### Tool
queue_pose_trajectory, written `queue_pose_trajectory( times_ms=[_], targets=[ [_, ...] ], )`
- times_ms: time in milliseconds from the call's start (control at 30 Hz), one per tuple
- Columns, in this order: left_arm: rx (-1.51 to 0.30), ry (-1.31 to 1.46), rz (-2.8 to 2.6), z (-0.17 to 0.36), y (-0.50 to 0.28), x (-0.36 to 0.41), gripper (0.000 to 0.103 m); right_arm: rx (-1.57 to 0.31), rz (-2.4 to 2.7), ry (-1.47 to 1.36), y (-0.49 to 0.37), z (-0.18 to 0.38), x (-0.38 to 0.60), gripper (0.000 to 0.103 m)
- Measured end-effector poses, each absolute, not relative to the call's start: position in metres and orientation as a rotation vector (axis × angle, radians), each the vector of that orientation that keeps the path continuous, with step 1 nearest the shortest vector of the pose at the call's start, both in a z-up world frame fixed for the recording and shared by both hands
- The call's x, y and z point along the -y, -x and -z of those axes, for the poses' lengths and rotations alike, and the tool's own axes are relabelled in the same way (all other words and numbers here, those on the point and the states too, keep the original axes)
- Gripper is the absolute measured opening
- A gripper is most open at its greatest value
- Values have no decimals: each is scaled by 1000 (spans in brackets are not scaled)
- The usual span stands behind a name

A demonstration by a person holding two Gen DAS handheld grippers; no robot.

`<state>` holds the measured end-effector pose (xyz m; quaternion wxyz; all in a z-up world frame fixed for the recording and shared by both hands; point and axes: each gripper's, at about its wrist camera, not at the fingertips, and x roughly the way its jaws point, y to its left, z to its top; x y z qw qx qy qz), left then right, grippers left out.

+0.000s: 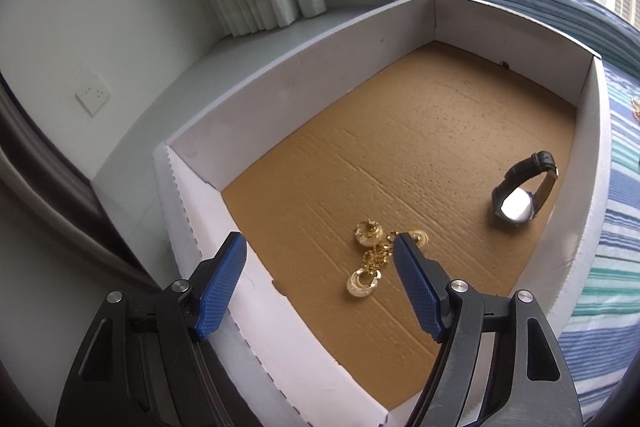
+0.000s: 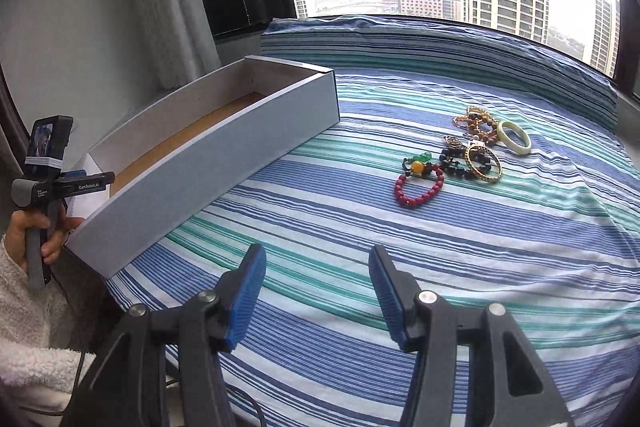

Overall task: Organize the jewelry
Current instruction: 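Withdraw both tools from the box back toward the jewelry pile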

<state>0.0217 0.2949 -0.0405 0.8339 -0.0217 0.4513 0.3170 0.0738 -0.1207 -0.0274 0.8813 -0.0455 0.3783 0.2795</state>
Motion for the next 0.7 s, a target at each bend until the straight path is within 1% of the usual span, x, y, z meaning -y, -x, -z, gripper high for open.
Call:
queue_pose_trajectory(
  times_ms=[100, 167, 200, 233, 267, 300, 333, 367, 533, 700],
  targets=[
    [-942, 84, -664, 39, -13, -297, 78, -780, -558, 82, -68, 28, 134, 55],
    [-893, 117, -683, 34, -4, -297, 84, -776, -544, 74, -66, 28, 139, 55],
    [-861, 127, -704, 28, 0, -297, 91, -773, -532, 73, -65, 28, 141, 55],
    [-825, 136, -722, 22, 6, -296, 93, -769, -518, 78, -64, 27, 144, 55],
    [-787, 145, -733, 13, 12, -293, 93, -762, -503, 86, -63, 27, 147, 57],
    [-751, 155, -737, 3, 18, -290, 94, -751, -486, 93, -62, 26, 150, 66],
    [-713, 168, -732, -6, 22, -287, 96, -739, -467, 97, -61, 25, 153, 71],
    [-675, 184, -718, -16, 27, -283, 97, -726, -445, 98, -60, 24, 158, 79],
    [-523, 236, -592, -56, 39, -250, 100, -709, -365, 85, -62, 26, 177, 81],
    [-529, 240, -432, -62, 29, -201, 100, -713, -331, 52, -60, 31, 191, 81]
  ],
)
